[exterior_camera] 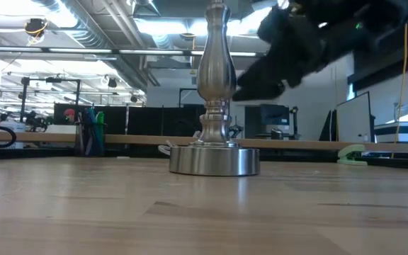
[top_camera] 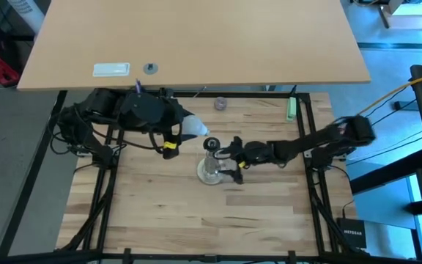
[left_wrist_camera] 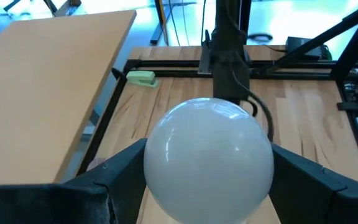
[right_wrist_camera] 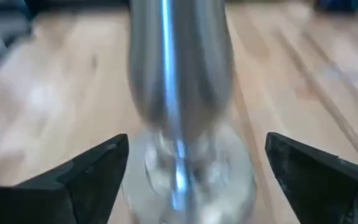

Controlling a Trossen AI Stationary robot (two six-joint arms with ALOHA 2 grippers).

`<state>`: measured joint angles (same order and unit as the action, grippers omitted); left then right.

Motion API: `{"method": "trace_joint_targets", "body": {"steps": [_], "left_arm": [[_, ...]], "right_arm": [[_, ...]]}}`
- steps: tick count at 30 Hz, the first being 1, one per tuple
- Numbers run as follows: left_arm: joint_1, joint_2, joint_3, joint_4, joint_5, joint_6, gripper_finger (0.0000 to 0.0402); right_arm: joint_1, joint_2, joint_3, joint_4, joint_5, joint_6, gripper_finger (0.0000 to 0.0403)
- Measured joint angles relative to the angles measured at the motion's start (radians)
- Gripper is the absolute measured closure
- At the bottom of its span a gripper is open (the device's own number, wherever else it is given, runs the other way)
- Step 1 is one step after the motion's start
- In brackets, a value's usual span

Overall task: Screw lightbulb
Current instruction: Insert the lightbulb into the silver lamp

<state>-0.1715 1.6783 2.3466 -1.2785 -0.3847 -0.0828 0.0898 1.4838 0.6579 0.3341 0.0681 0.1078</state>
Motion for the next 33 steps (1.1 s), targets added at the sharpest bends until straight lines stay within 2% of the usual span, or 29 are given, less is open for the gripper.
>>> {"method": "trace_joint_targets", "body": {"steps": [3, 7, 11, 14, 19, 27, 31, 33], "left_arm": [[0.000, 0.000, 0.000, 0.000, 0.000, 0.008, 0.0135], [0.000, 0.000, 0.000, 0.023, 0.000, 0.028, 0.0135], [0.000, 0.004, 0.000, 0.067, 0.008, 0.057, 0.0135], [0.000, 0.017, 0.000, 0.092, 0.028, 0.070, 0.0135], [0.001, 0.060, 0.000, 0.126, 0.064, 0.097, 0.0135], [0.002, 0.100, 0.000, 0.158, 0.063, 0.112, 0.0135], [0.002, 0.099, 0.000, 0.171, 0.060, 0.117, 0.0135], [0.002, 0.099, 0.000, 0.167, 0.059, 0.117, 0.0135]], "right_arm": [[0.000, -0.144, -0.005, -0.171, 0.000, 0.021, 0.0011], [0.000, -0.346, 0.000, -0.234, 0.023, 0.030, 0.0015], [0.000, -0.501, 0.001, -0.122, 0.065, 0.018, 0.0025], [0.000, -0.550, 0.003, 0.004, 0.079, -0.036, 0.0031], [0.001, -0.516, 0.115, 0.009, 0.071, -0.171, 0.0047], [0.001, -0.334, 0.466, -0.366, 0.032, -0.245, 0.0097], [0.001, -0.250, 0.585, -0.537, 0.017, -0.246, 0.0125], [0.002, -0.227, 0.624, -0.566, 0.016, -0.246, 0.0138]]}}
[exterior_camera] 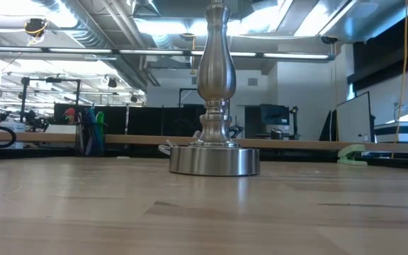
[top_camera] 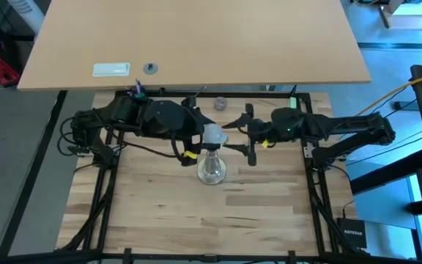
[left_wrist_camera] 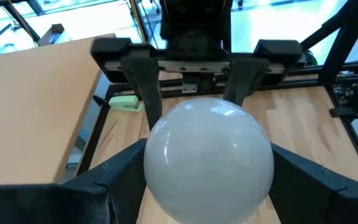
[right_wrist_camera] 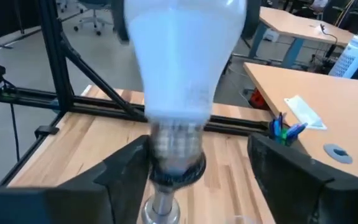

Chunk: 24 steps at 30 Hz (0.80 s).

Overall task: Screw lightbulb
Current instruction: Insert the lightbulb into the silver lamp

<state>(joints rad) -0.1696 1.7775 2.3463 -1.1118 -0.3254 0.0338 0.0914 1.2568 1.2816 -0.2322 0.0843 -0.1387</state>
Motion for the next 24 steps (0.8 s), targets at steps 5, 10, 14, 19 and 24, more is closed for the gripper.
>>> {"method": "trace_joint_targets", "body": {"steps": [5, 10, 14, 19, 24], "left_arm": [[0.000, 0.000, 0.000, -0.002, -0.001, -0.003, 0.0135], [0.000, 0.000, 0.000, -0.003, -0.003, 0.000, 0.0135], [0.000, 0.000, 0.000, -0.005, -0.005, 0.002, 0.0135], [0.002, -0.001, 0.000, -0.002, -0.006, 0.012, 0.0135], [0.023, -0.002, 0.000, 0.004, 0.004, 0.023, 0.0128]], "right_arm": [[0.000, 0.031, 0.016, -0.004, -0.034, -0.001, 0.0172], [0.000, 0.035, 0.016, 0.008, -0.036, -0.009, 0.0232], [0.001, 0.036, 0.015, 0.020, -0.036, -0.027, 0.0295], [0.000, 0.035, 0.015, 0.018, -0.033, -0.028, 0.0298], [0.000, 0.026, 0.015, 0.015, -0.012, -0.027, 0.0298]]}}
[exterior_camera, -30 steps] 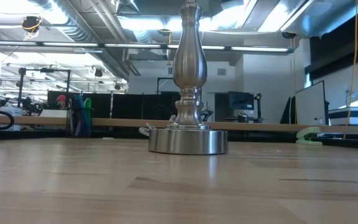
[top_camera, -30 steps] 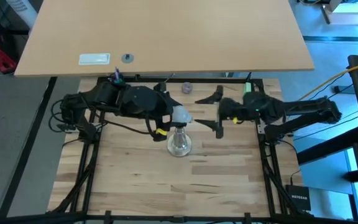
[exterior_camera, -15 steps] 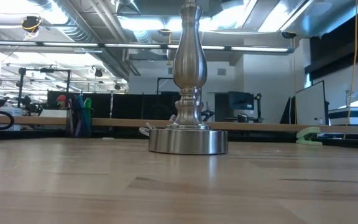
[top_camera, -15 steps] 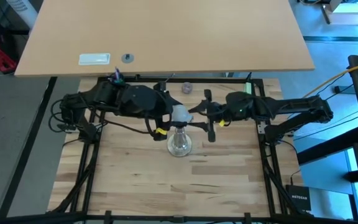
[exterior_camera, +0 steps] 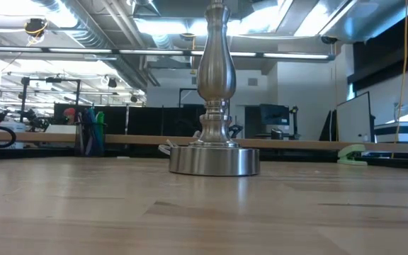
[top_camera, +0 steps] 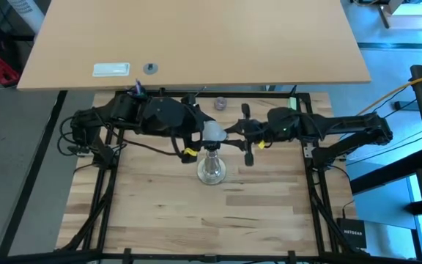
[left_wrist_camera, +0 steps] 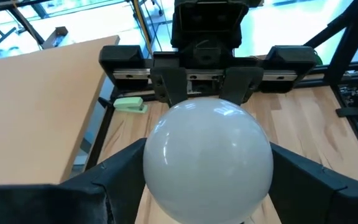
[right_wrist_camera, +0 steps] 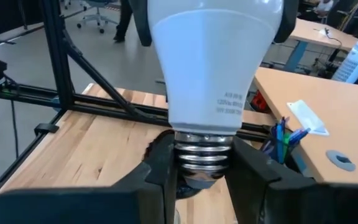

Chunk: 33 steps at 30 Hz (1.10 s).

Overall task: Screw lightbulb
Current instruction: Insert the lightbulb into the silver lamp

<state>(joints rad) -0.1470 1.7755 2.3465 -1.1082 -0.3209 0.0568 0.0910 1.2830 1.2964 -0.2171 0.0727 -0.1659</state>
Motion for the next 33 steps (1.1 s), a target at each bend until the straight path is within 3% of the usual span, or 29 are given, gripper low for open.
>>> {"method": "trace_joint_targets", "body": {"steps": [8, 15, 27, 33], "left_arm": [[-0.006, -0.097, 0.010, 0.023, -0.018, -0.017, 0.0089], [-0.028, -0.162, -0.046, 0.072, -0.099, 0.000, 0.0091], [-0.066, -0.227, -0.522, 0.837, -0.101, 0.183, 0.0111], [-0.039, -0.246, -0.626, 1.064, -0.022, 0.139, 0.0112]], "right_arm": [[0.000, -0.098, 0.002, 0.012, 0.074, 0.001, 0.0298], [0.000, -0.136, 0.001, 0.087, 0.077, 0.004, 0.0298], [0.001, -0.068, -0.099, 0.473, -0.058, 0.024, 0.0298], [0.001, -0.063, -0.113, 0.542, -0.093, 0.029, 0.0298]]}}
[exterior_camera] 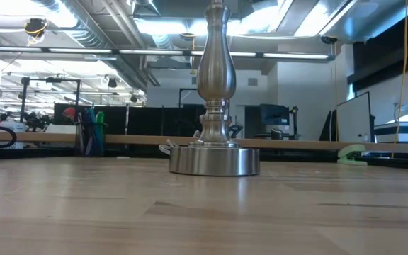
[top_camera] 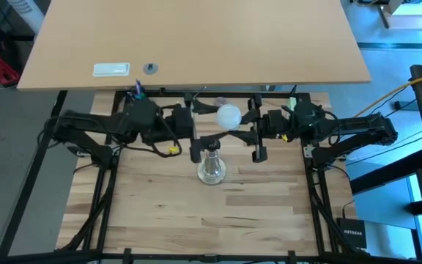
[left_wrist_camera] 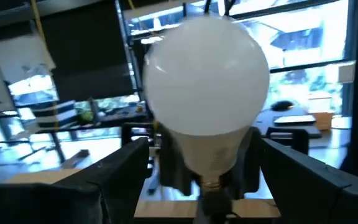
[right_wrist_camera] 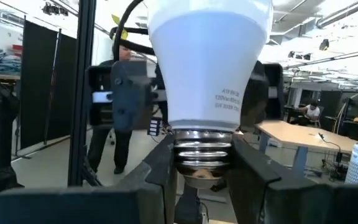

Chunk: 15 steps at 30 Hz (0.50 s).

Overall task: Screw lightbulb
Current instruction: Insert the lightbulb into the silver lamp

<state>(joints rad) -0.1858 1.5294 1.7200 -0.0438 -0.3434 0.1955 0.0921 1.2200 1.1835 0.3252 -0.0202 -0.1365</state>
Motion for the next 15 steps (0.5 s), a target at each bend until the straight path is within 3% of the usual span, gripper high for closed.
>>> {"method": "trace_joint_targets", "body": {"steps": [15], "left_arm": [[0.018, 0.023, 0.001, 0.041, 0.097, -0.005, 0.0112]], "right_arm": [[-0.001, 0.068, -0.002, 0.069, -0.017, -0.003, 0.0298]]}}
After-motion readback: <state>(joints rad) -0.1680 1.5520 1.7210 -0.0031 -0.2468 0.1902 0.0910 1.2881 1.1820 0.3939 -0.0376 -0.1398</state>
